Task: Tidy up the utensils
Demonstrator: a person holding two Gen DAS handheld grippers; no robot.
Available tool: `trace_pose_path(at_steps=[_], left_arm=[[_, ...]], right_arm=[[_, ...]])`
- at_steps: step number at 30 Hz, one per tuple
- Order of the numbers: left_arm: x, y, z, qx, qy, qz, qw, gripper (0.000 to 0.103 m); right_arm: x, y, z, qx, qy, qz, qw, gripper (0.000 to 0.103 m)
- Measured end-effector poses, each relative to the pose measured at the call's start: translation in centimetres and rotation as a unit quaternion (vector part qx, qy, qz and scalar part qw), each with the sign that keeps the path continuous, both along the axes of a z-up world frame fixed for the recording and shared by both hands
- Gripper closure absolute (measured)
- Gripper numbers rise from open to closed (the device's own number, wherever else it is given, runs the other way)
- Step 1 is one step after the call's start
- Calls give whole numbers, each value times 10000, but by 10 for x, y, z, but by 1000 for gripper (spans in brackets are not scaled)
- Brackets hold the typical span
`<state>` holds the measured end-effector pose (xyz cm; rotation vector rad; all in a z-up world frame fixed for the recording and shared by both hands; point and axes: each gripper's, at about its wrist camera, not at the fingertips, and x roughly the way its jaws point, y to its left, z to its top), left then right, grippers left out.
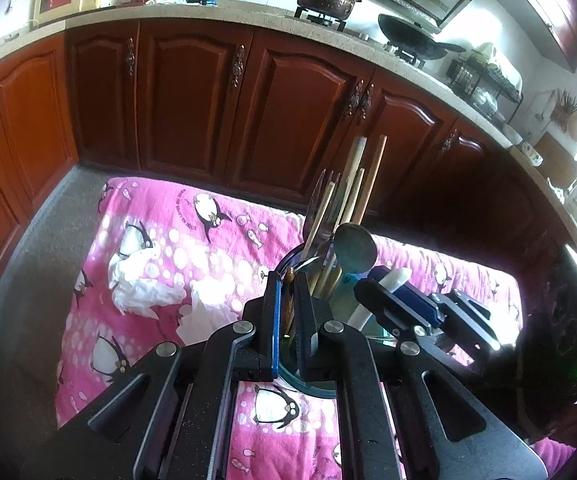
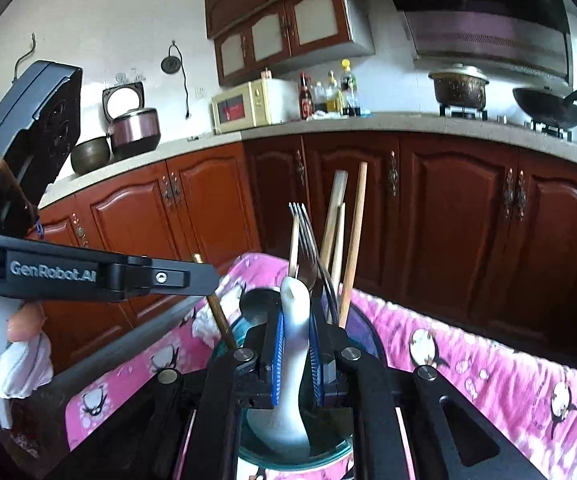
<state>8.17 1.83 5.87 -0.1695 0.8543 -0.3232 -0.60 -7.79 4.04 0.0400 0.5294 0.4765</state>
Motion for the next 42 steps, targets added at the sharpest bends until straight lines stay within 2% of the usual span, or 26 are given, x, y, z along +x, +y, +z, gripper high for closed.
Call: trace_pose_path(at_steps=[1,5,11,14,17,21,25,32,40,42], left_arm=[[1,-2,-3,21,45,6,10000,98],[3,-7,-13,78,155,50,9998,98],[2,-7,-16,95,224,100,9997,98],[0,-9,-16,132,191,100,9997,98],[-2,-12,-16,195,186,110,9996,92],[-6,-13,-14,181,167,160,9996,68],[-13,-15,-8,292,80,199,9993,62],[-31,-16,3,627,-260,441,9967,62],[-59,-19,17,804,-588,603,9932,62],[-63,-20,18,816,-601,612,9930,62]], right_arm=[[2,-1,0,24,104,20,9999,92],[4,-8,6,217,421,46,9989,75],[-3,-28,23,538,435,-182,9974,72],[-8,-34,25,576,502,-284,9967,67],[-11,-37,30,601,556,-371,9960,65],[-18,-42,39,613,506,-449,9958,62],[-27,-42,45,507,467,-518,9963,60],[-39,-49,51,456,574,-854,9936,60],[-54,-56,58,494,681,-1074,9907,58],[-59,-55,59,459,680,-1100,9905,55]])
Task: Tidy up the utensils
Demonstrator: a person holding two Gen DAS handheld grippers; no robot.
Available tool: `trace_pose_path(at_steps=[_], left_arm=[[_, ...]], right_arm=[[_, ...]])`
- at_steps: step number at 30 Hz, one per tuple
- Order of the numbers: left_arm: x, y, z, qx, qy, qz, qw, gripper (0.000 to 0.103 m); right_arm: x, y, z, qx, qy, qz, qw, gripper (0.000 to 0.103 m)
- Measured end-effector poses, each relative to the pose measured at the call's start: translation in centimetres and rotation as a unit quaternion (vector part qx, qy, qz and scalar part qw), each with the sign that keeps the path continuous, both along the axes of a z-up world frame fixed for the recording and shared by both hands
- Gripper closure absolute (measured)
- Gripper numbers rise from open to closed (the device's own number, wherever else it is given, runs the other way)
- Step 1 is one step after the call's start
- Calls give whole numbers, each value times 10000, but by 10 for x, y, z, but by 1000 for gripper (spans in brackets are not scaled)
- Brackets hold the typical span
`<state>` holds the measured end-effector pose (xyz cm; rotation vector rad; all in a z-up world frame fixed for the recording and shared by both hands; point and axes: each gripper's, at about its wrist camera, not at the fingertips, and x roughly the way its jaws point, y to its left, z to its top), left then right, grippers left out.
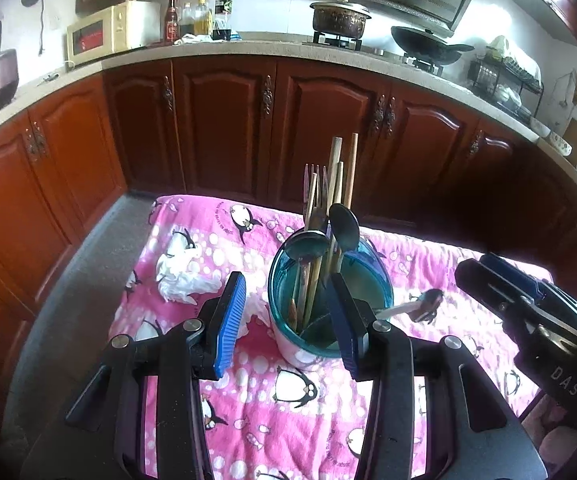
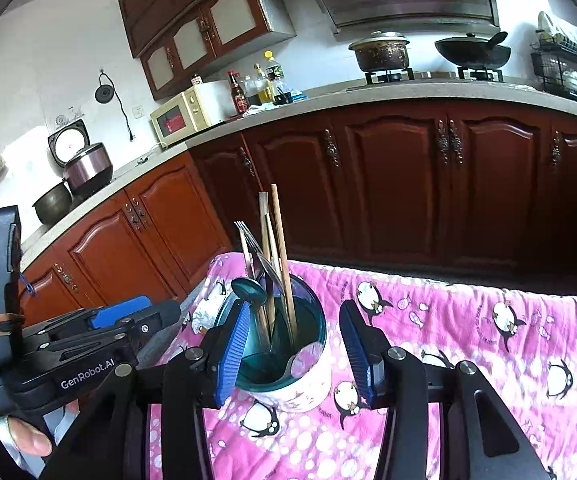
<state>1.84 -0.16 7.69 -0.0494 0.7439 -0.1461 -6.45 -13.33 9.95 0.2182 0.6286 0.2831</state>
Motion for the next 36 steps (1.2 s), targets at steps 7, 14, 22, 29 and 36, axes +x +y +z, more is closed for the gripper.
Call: trace_pose_path(at_steps=[7,14,22,29,36], left_arm=[[-17,-3,8,145,-136,86,9998,62],[-34,-5,15,261,-299,221,9990,62],[-48,-4,24,418,-504,362,9972,62],[-54,0,27,407,-564,455,9965,62],[-57,1,28,408,-601,497,9961,62]], right_arm=[[-14,-1,8,-22,-36,-129,9999,45],[-23,-2,17,-60,-49,-283,9996,38],[-32,2,24,-84,-78,-349,9993,34],[-37,5,27,-102,-78,-355,9993,34],[-36,8,28,-119,-52,-347,9993,34]])
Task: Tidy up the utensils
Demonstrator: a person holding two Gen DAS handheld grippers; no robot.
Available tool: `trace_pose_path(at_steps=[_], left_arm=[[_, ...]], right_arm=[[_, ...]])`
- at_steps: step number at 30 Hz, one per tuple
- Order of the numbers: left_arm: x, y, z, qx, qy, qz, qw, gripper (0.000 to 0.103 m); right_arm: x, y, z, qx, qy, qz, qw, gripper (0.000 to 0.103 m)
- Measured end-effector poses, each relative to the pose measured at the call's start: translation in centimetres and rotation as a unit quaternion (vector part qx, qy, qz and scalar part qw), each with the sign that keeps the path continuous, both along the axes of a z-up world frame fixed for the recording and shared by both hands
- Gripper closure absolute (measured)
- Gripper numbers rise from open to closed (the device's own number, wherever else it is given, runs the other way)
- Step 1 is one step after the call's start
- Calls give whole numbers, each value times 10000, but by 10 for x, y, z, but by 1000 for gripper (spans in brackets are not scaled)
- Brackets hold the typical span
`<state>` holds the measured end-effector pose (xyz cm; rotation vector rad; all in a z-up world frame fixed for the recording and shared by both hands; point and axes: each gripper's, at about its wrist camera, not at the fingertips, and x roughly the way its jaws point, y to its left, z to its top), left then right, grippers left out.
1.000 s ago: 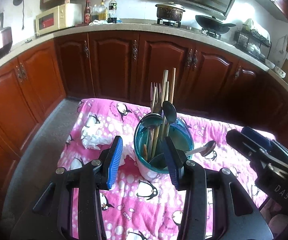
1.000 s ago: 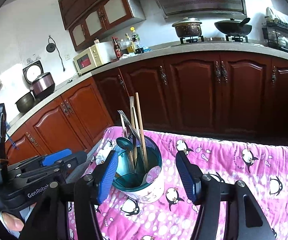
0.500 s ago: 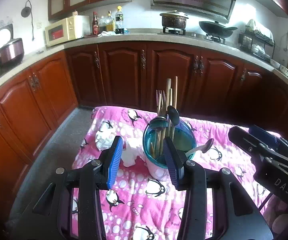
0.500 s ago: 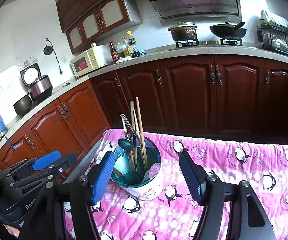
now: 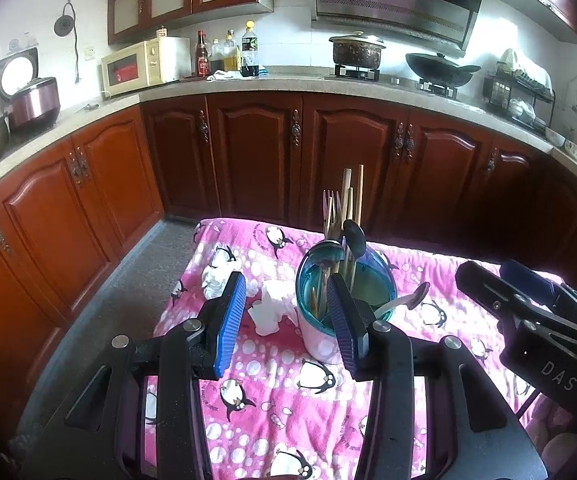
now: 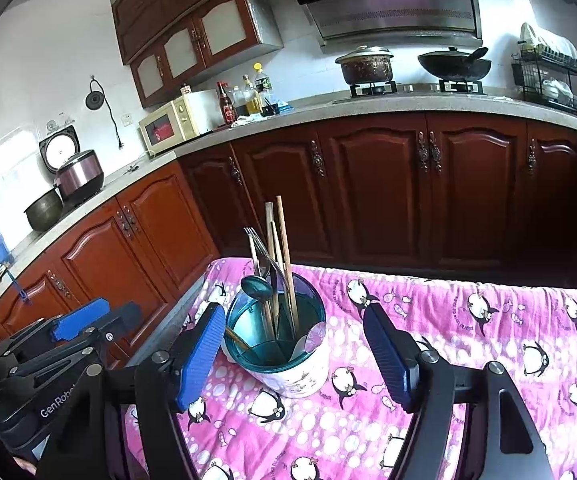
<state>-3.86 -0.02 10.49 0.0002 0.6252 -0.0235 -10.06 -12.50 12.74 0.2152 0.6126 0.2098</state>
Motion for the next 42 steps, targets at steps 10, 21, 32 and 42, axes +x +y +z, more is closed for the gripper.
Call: trace_pose_path(at_steps=[10,21,32,42], left_arm=[[0,2,0,2,-6,39,10000,62],[0,3,-1,11,-6,54,10000,62],[3,6,-4,14,16,61,10000,62],[3,7,-4,9,31,69,10000,62]], right_arm=[[2,2,1,6,45,7,10000,34],[6,5,-1,-46,110,32,9999,34],[8,7,-3,-62,144,56,9999,33],[12,11,-8,-66,180,86,9998,33]])
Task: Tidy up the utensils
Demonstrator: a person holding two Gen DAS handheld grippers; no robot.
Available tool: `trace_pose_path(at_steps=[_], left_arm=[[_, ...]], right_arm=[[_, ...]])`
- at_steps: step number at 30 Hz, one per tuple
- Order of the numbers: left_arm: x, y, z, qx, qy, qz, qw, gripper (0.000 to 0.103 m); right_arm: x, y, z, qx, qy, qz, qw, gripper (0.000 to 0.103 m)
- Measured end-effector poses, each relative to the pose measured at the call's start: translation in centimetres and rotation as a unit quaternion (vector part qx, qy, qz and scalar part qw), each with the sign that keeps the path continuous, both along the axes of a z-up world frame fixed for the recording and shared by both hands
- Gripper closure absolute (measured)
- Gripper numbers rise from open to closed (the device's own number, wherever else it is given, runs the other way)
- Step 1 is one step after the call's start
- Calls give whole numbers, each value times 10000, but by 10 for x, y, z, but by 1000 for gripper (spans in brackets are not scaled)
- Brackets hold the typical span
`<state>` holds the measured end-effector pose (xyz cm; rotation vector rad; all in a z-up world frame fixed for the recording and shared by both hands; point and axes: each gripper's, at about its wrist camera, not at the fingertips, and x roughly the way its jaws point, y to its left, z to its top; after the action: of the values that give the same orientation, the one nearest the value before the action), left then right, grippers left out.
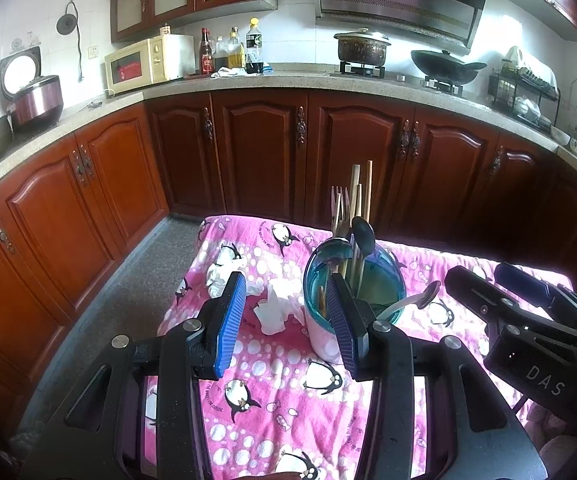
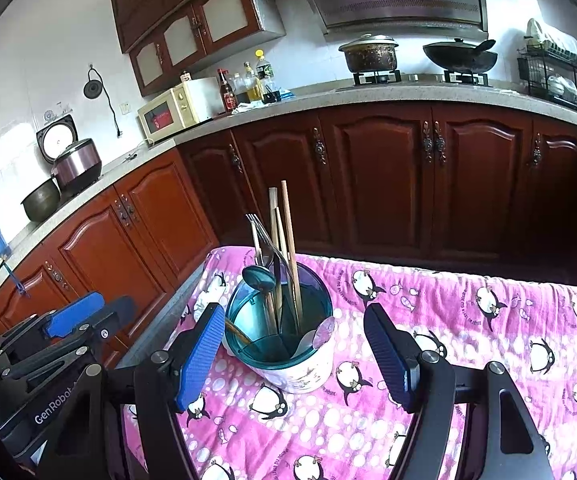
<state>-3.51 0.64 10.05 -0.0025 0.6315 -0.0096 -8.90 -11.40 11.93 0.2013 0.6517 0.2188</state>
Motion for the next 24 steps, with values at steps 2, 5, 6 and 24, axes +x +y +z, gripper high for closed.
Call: trace_pose_path(at_steps=[2,5,6,24], left_arm=[[1,1,-3,-2,25,-2,10000,62],[2,2,-6,3,57,-2,10000,62],[2,3,-6,0,63,-2,10000,62],[3,0,-9,1,147,-46,9999,62]], right_arm=[[0,1,-1,-2,10,6,10000,33],[1,1,-3,-6,28,21,10000,33],[2,1,-3,-6,39,21,10000,33],[0,0,-7,22,93,-24,10000,33]])
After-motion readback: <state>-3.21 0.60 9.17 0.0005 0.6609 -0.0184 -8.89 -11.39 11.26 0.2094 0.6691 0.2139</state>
